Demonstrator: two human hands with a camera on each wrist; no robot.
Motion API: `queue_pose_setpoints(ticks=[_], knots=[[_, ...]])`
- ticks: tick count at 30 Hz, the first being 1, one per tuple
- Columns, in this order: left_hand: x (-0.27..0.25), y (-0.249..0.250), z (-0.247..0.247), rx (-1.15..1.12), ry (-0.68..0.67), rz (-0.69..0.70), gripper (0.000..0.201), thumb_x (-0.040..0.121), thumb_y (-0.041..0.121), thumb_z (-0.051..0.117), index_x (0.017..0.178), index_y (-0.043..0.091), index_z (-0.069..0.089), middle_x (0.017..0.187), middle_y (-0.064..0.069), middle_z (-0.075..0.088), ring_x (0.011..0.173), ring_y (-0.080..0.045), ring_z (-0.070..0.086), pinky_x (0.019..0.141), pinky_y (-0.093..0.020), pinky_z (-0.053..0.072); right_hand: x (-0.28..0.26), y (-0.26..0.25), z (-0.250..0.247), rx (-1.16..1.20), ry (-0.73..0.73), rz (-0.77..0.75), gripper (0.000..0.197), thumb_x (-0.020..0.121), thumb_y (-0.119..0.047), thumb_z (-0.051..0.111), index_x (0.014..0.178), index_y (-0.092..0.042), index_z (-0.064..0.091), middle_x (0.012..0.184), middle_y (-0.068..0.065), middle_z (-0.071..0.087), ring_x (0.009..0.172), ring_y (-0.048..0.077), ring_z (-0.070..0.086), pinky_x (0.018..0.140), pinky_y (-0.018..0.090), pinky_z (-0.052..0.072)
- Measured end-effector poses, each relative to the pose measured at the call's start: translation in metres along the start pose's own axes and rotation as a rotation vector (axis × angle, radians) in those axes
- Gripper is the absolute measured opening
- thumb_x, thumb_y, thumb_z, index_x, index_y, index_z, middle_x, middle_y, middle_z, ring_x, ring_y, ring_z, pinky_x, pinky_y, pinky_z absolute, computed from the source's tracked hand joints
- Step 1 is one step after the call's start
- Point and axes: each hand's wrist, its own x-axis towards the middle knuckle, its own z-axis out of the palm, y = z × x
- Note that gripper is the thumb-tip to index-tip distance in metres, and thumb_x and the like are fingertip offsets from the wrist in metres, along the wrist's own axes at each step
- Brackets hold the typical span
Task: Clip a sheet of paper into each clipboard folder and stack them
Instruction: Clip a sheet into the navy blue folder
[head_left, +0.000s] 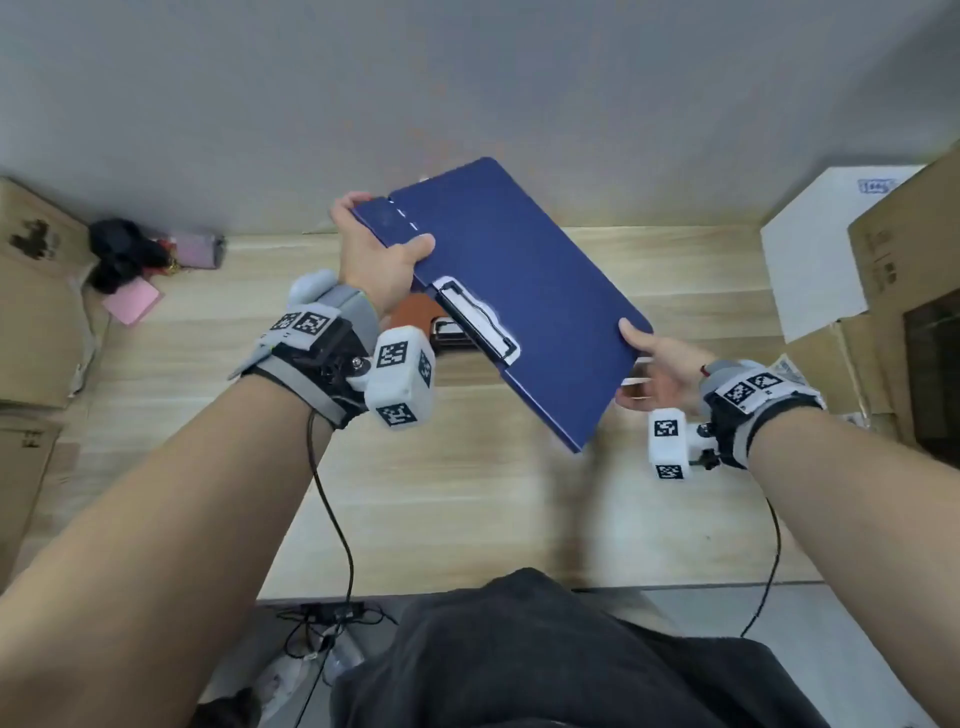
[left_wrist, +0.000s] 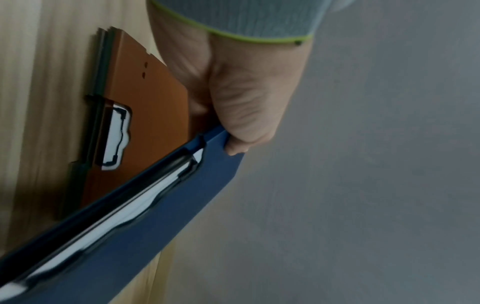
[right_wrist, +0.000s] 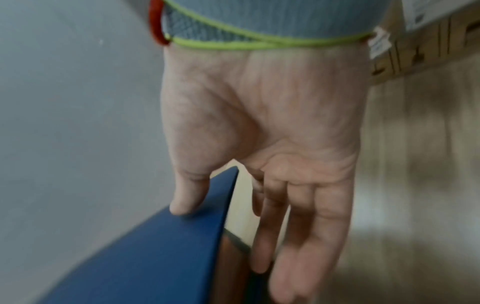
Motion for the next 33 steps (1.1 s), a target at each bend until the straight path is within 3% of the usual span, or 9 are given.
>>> queue_pose_setpoints(ticks=[3,7,9,12,17,21,24,28,33], knots=[[0.011,-0.018,-0.011,0.028,0.148,-0.138,0.063,0.077,0.0,0.076,0.115,0.017,0.029,0.104,-0.003,0.056,0.091,-0.022,0.064,0.078,-0.045,0.06,0.007,-0.027,0.023,-0.032,-0.023,-0.048,0.041,0.084,-0.049,0.069,0.115,-0.022,0.062,0.105,0.003,0.069,0.084,0.022,0.068,0.078,0.032,0.055],[0.025,-0.06,-0.026,0.074,0.148,-0.422,0.041,0.084,0.007,0.076,0.109,0.004,0.044,0.103,-0.012,0.055,0.08,-0.027,0.058,0.062,-0.035,0.06,0.028,-0.05,0.049,-0.15,0.166,-0.131,0.037,0.082,-0.029,0.077,0.114,-0.014,0.064,0.109,0.007,0.067,0.088,0.019,0.062,0.069,0.031,0.053],[0.038,-0.098,-0.042,0.264,0.102,-0.524,0.063,0.067,0.039,0.086,0.105,0.002,0.053,0.103,-0.014,0.065,0.081,-0.03,0.067,0.072,-0.036,0.06,0.039,-0.059,0.059,-0.215,0.182,-0.147,0.03,0.084,-0.018,0.075,0.112,-0.016,0.065,0.111,0.005,0.068,0.091,0.02,0.062,0.075,0.034,0.054],[0.069,-0.168,-0.064,0.612,0.099,-0.532,0.112,0.032,0.075,0.07,0.114,0.0,0.057,0.1,-0.018,0.071,0.086,-0.033,0.072,0.08,-0.047,0.061,0.055,-0.066,0.071,-0.346,0.141,-0.125,0.048,0.086,-0.008,0.071,0.13,-0.02,0.056,0.12,0.0,0.066,0.103,0.021,0.063,0.083,0.035,0.053],[0.061,-0.136,-0.059,0.954,-0.087,-0.542,0.111,0.043,0.088,0.064,0.117,0.007,0.049,0.098,-0.011,0.069,0.086,-0.033,0.068,0.082,-0.045,0.058,0.072,-0.07,0.085,-0.482,0.17,-0.089,0.058,0.083,-0.011,0.075,0.135,-0.017,0.051,0.128,-0.004,0.057,0.115,0.02,0.06,0.089,0.035,0.055],[0.062,-0.116,-0.051,1.192,-0.181,-0.532,0.103,0.054,0.084,0.069,0.128,0.018,0.043,0.125,-0.007,0.049,0.097,-0.031,0.057,0.082,-0.042,0.052,0.081,-0.072,0.087,-0.553,0.266,-0.115,0.06,0.083,-0.016,0.077,0.136,-0.011,0.05,0.119,0.0,0.058,0.107,0.021,0.057,0.099,0.038,0.051],[0.072,-0.125,-0.049,1.186,-0.178,-0.512,0.107,0.046,0.077,0.078,0.126,0.015,0.043,0.122,-0.006,0.038,0.094,-0.032,0.057,0.083,-0.043,0.053,0.088,-0.071,0.081,-0.608,0.327,-0.118,0.064,0.08,-0.023,0.079,0.136,-0.013,0.05,0.111,-0.001,0.058,0.1,0.021,0.056,0.101,0.039,0.049],[0.082,-0.125,-0.049,1.191,-0.257,-0.477,0.109,0.049,0.074,0.081,0.131,0.014,0.042,0.115,-0.004,0.06,0.09,-0.029,0.063,0.082,-0.044,0.056,0.093,-0.072,0.078,-0.643,0.327,-0.063,0.063,0.08,-0.025,0.079,0.134,-0.014,0.049,0.115,0.002,0.057,0.103,0.023,0.055,0.098,0.039,0.05],[0.092,-0.124,-0.045,1.215,-0.312,-0.46,0.108,0.052,0.074,0.08,0.133,0.015,0.04,0.115,-0.002,0.063,0.091,-0.029,0.063,0.084,-0.044,0.056,0.101,-0.078,0.08,-0.635,0.291,0.03,0.046,0.08,-0.025,0.078,0.119,-0.021,0.055,0.119,0.001,0.059,0.111,0.025,0.057,0.084,0.042,0.058]])
